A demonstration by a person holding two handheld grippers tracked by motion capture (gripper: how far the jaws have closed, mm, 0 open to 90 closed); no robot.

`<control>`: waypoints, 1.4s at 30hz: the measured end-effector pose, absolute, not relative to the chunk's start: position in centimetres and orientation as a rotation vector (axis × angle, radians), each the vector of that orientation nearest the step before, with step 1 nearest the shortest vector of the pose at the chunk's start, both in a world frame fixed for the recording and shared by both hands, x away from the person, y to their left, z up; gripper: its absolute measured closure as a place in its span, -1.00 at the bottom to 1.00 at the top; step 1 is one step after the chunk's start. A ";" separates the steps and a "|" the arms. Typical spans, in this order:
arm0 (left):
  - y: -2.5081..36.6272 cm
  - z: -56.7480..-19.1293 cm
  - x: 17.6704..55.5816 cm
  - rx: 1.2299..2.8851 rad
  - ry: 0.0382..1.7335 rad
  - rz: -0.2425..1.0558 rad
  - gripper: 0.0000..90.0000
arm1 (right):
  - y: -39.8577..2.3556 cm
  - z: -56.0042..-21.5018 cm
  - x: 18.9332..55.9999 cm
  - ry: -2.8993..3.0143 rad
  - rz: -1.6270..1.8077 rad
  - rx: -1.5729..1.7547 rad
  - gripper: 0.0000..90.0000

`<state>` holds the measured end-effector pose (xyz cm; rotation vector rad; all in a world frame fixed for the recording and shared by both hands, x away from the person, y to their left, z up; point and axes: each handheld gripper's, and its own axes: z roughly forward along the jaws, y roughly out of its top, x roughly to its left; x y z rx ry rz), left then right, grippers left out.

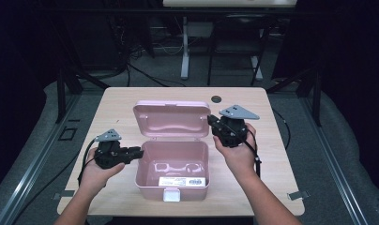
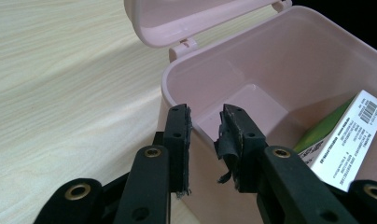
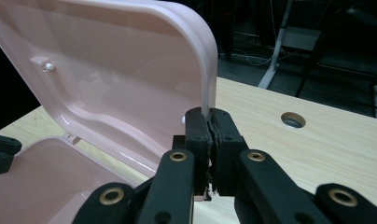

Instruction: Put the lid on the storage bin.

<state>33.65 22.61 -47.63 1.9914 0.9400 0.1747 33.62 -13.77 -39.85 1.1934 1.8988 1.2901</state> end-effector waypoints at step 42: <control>22.8 -45.2 32.4 1.957 0.915 0.263 0.52 | -14.1 -41.9 29.9 1.813 1.409 1.156 0.85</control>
